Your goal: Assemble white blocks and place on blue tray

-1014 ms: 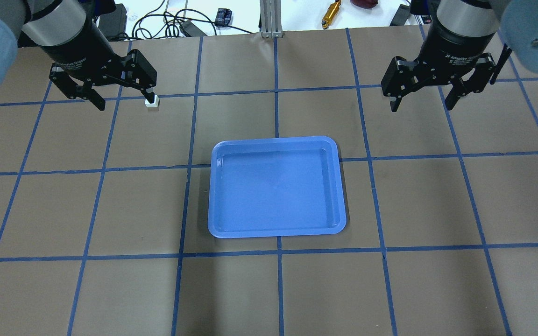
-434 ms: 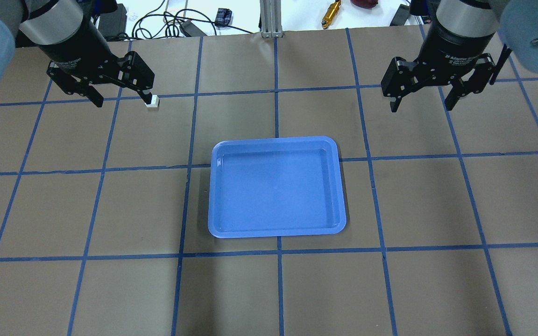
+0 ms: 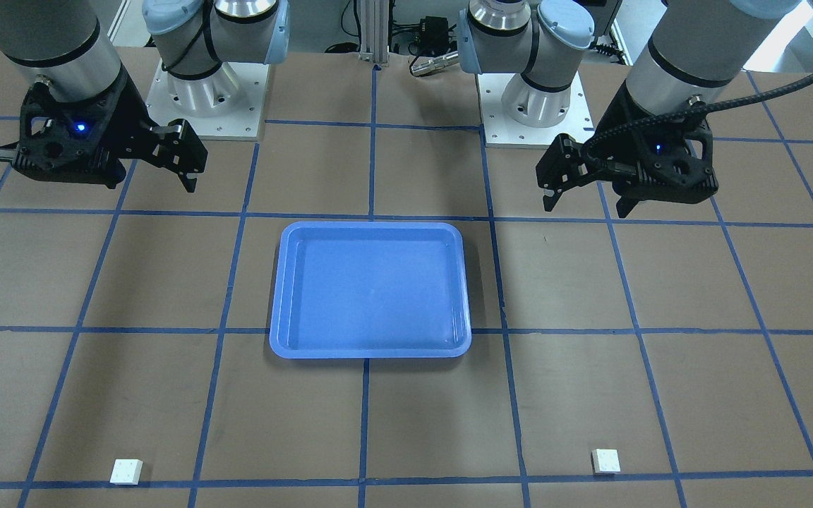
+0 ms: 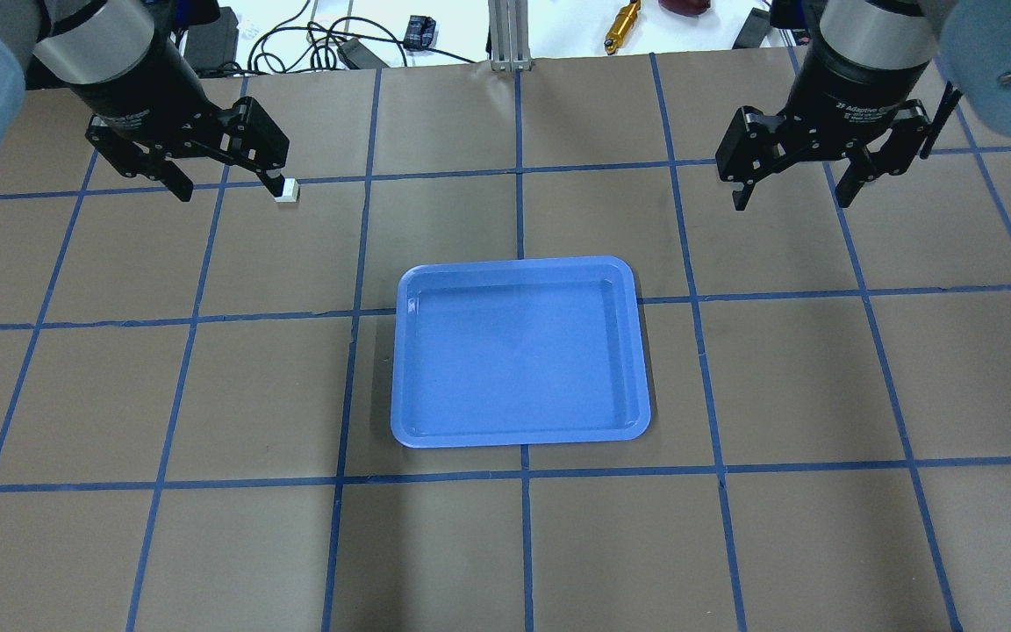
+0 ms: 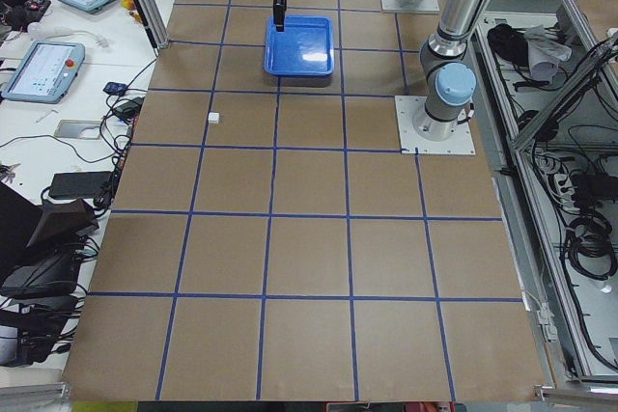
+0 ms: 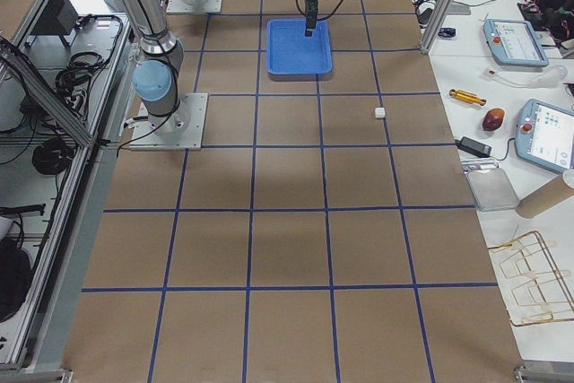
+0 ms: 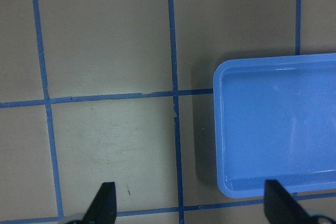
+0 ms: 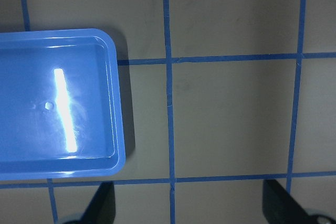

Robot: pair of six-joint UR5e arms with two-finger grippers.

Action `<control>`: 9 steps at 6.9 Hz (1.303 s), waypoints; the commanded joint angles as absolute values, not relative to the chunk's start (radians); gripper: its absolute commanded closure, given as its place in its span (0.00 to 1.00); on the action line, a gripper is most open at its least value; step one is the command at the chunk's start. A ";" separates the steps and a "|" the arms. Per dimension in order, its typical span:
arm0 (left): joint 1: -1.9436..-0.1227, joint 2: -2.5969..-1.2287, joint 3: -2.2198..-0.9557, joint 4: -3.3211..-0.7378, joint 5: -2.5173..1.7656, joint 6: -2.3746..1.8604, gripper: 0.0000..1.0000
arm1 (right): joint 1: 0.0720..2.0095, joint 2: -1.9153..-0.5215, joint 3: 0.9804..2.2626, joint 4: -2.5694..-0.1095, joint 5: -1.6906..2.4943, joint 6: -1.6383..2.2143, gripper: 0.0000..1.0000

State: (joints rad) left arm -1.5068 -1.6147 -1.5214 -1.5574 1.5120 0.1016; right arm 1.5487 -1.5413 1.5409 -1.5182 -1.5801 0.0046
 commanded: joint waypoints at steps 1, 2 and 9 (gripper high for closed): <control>-1.503 -1.612 -1.510 -1.557 1.509 0.104 0.00 | 1.548 -1.536 1.540 -1.519 -1.578 -0.003 0.00; -1.496 -1.623 -1.468 -1.565 1.506 0.116 0.00 | 1.548 -1.537 1.540 -1.519 -1.578 -0.005 0.00; -1.341 -2.109 -1.229 -1.371 1.468 0.718 0.00 | 1.545 -1.522 1.525 -1.525 -1.578 -0.206 0.00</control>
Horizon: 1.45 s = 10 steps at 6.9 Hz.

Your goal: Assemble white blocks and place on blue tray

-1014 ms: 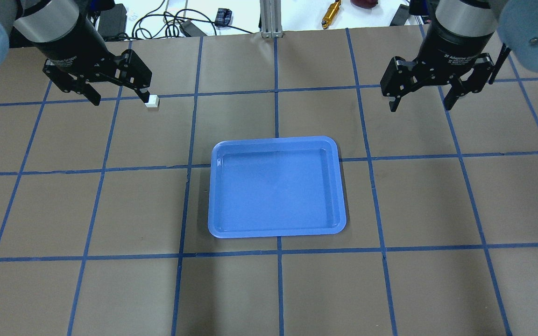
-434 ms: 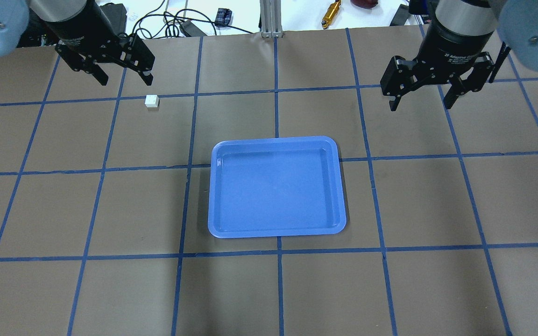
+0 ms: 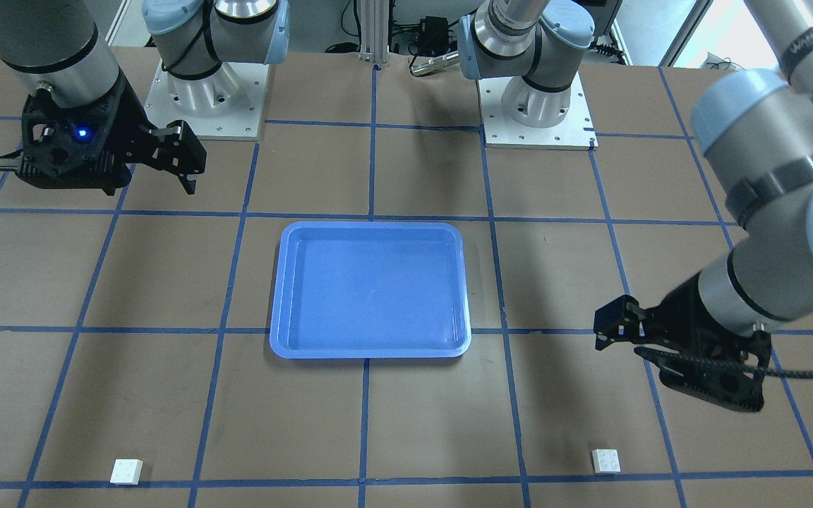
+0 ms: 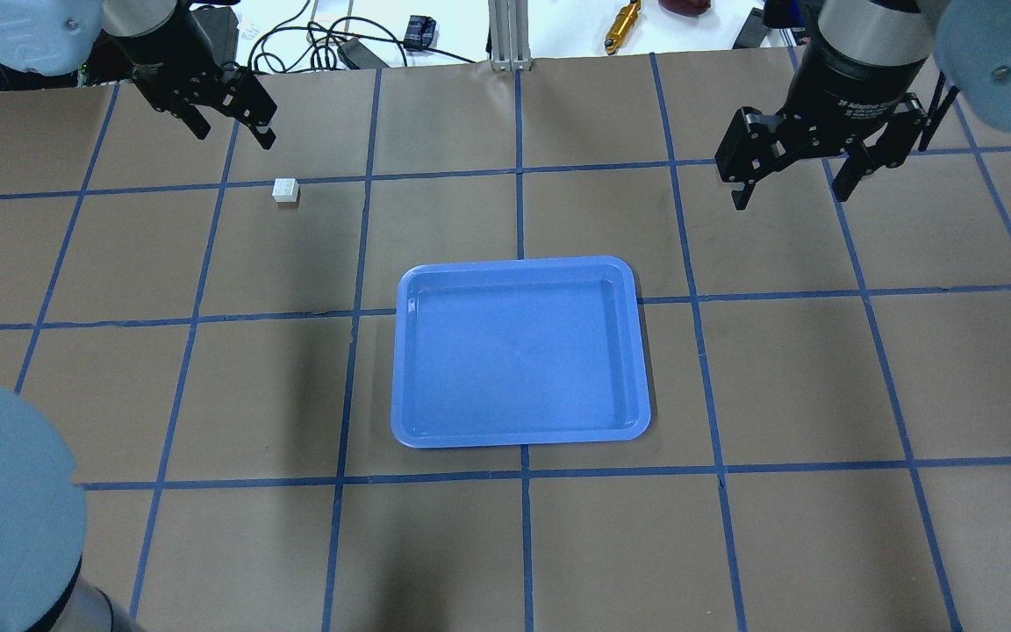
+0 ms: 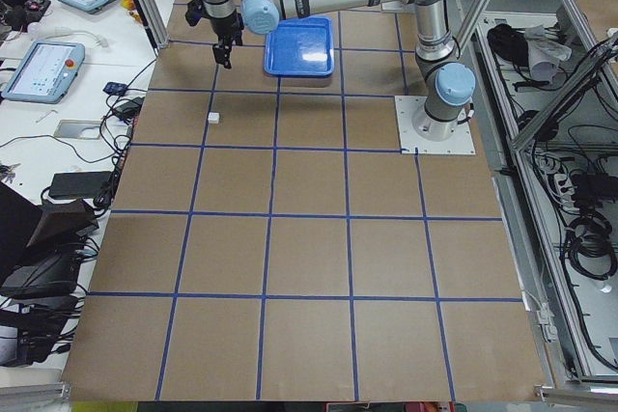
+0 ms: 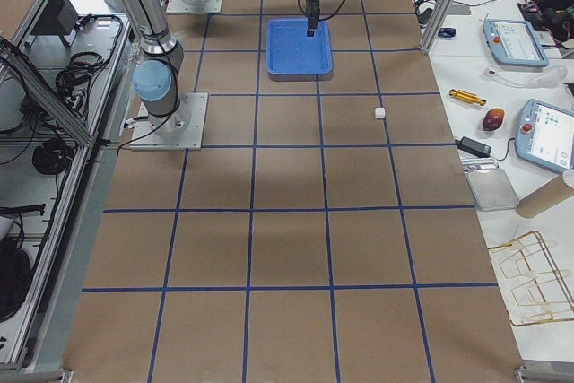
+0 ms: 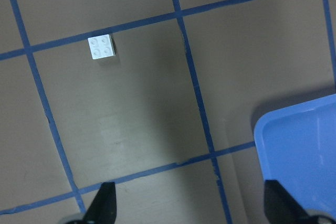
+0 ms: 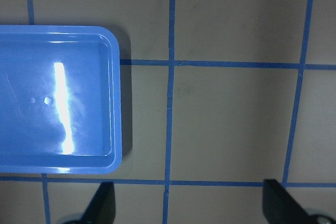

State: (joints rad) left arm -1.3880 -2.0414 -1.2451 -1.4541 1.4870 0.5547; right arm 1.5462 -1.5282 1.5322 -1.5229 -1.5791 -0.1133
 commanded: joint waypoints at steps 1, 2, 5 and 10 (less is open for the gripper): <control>-1.306 -2.138 -1.232 -1.339 1.416 0.798 0.00 | 1.543 -1.517 1.528 -1.545 -1.580 -0.225 0.00; -1.267 -2.172 -1.230 -1.338 1.387 1.004 0.00 | 1.542 -1.508 1.526 -1.616 -1.585 -0.295 0.00; -1.246 -2.203 -1.302 -1.170 1.419 1.031 0.00 | 1.438 -1.461 1.522 -1.661 -1.577 -0.719 0.00; -1.246 -2.206 -1.404 -0.996 1.405 1.390 0.00 | 1.369 -1.221 1.431 -1.854 -1.545 -1.155 0.00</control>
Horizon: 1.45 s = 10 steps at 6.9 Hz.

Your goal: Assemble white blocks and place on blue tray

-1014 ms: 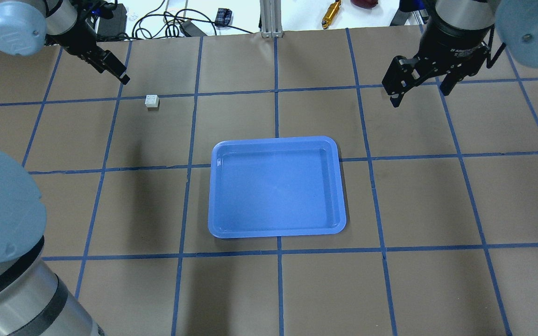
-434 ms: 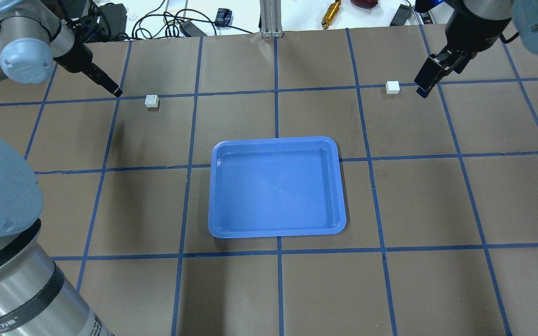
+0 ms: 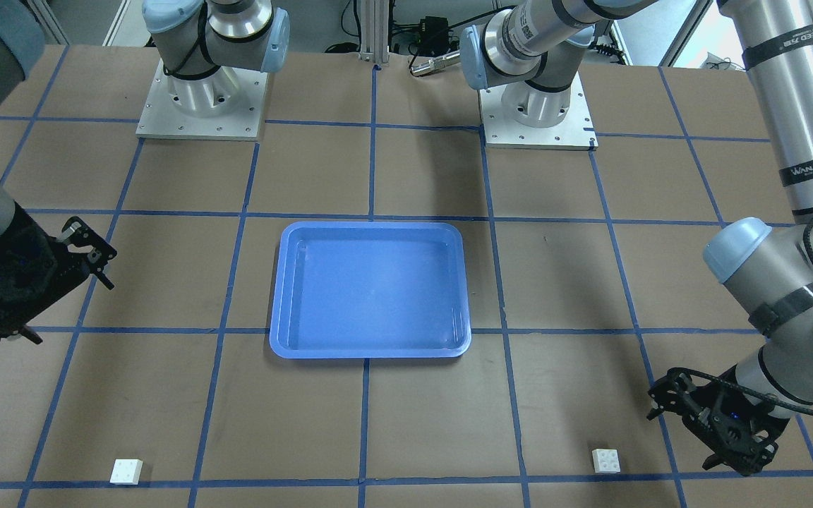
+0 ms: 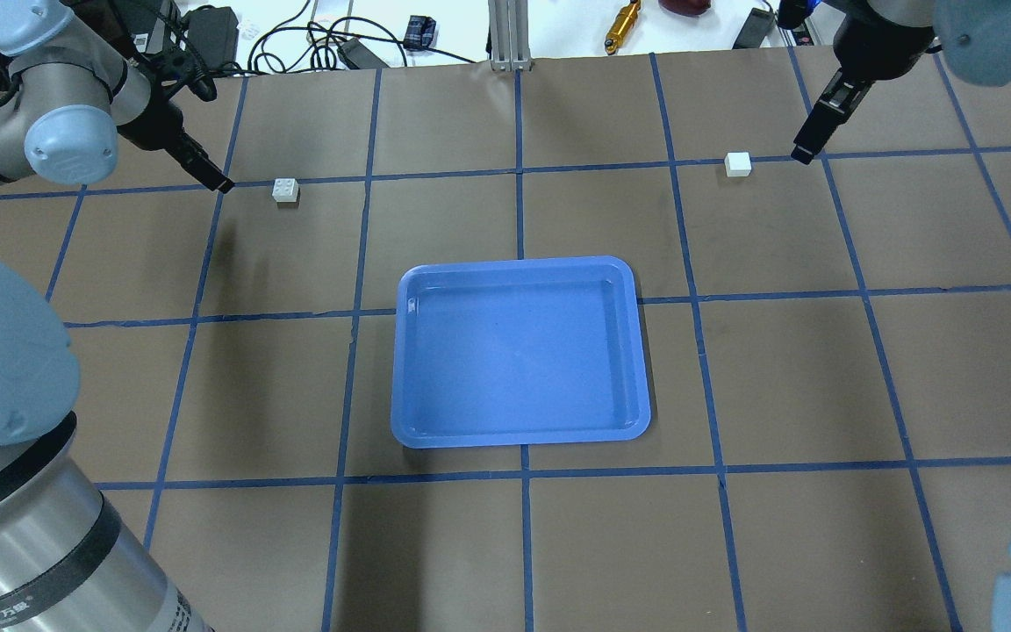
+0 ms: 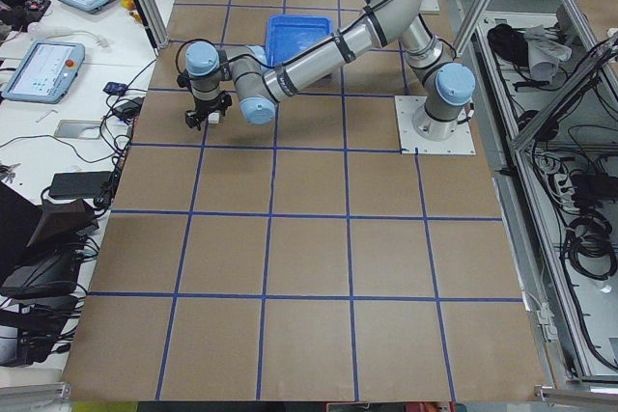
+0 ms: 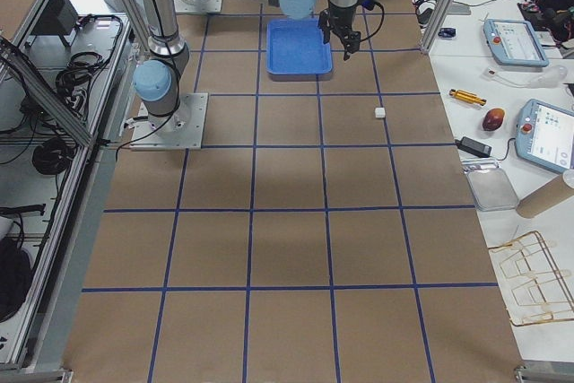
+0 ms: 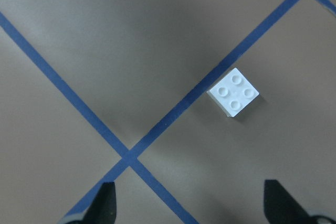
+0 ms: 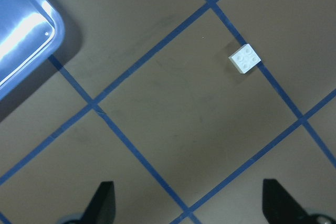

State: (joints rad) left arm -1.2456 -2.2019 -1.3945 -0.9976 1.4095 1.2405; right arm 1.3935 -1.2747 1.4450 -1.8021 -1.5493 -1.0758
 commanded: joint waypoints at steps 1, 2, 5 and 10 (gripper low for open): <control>-1.246 -2.210 -1.410 -0.996 1.398 1.452 0.00 | 1.347 -1.192 1.428 -1.871 -1.489 -1.225 0.00; -1.246 -2.215 -1.405 -1.003 1.322 1.507 0.00 | 1.338 -1.149 1.419 -1.919 -1.476 -1.300 0.00; -1.256 -2.294 -1.286 -1.150 1.258 1.757 0.00 | 1.336 -1.037 1.346 -1.943 -1.477 -1.449 0.00; -1.298 -2.365 -1.249 -1.140 1.259 1.907 0.00 | 1.336 -0.905 1.276 -2.018 -1.413 -1.566 0.00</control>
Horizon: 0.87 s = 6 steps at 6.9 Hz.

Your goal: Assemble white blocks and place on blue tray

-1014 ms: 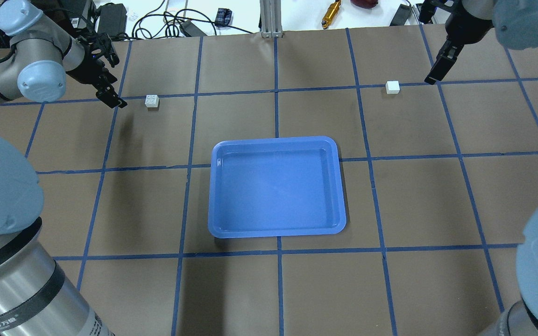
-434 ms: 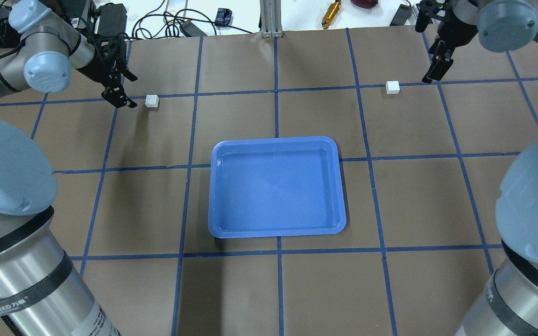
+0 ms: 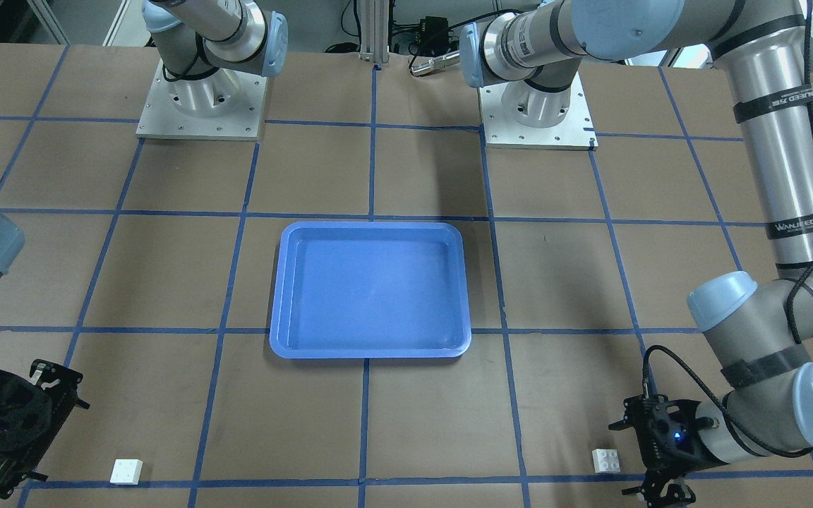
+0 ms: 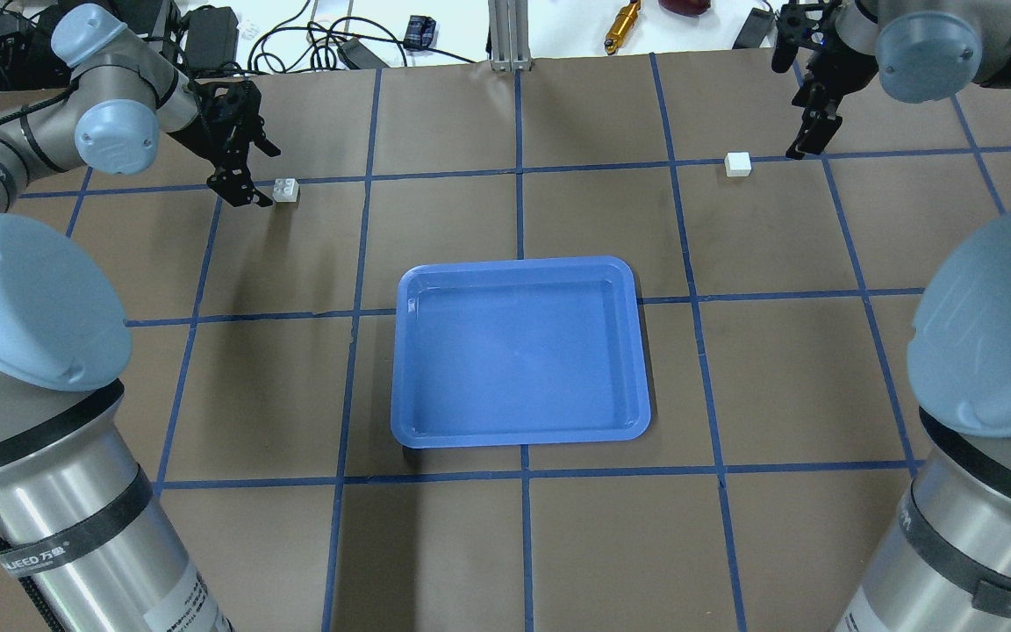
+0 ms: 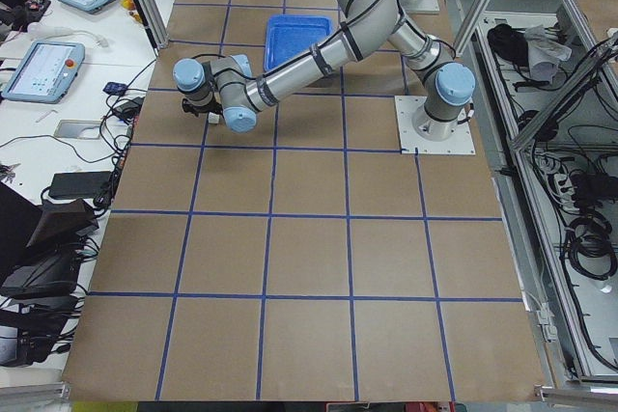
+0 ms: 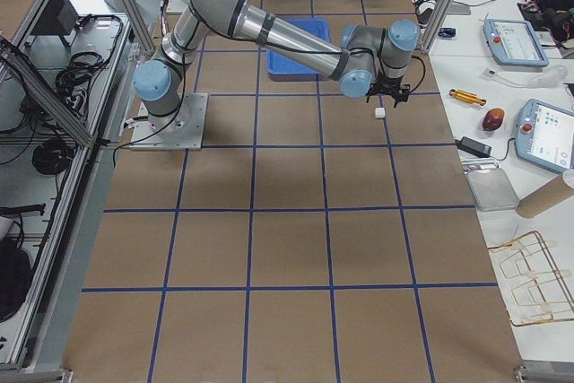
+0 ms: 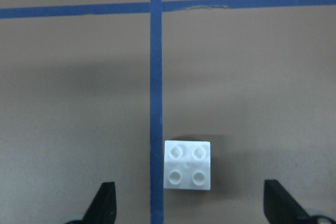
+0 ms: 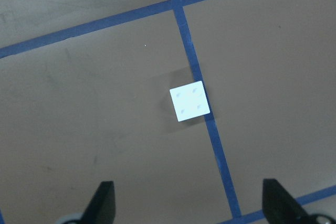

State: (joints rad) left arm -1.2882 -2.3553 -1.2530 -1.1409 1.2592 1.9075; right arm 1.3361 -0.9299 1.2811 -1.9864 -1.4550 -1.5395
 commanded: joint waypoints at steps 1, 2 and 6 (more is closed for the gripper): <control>-1.298 -2.370 -1.247 -1.140 1.261 1.904 0.00 | 1.330 -0.882 1.273 -2.028 -1.402 -1.578 0.00; -1.298 -2.375 -1.244 -1.140 1.264 1.908 0.05 | 1.322 -0.864 1.273 -2.045 -1.398 -1.580 0.00; -1.296 -2.394 -1.203 -1.155 1.307 1.924 0.14 | 1.316 -0.743 1.172 -2.049 -1.320 -1.625 0.02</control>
State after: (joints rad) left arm -1.2969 -2.3893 -1.2250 -1.1446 1.2995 1.9150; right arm 1.3169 -0.7686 1.1858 -2.0509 -1.3455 -1.6225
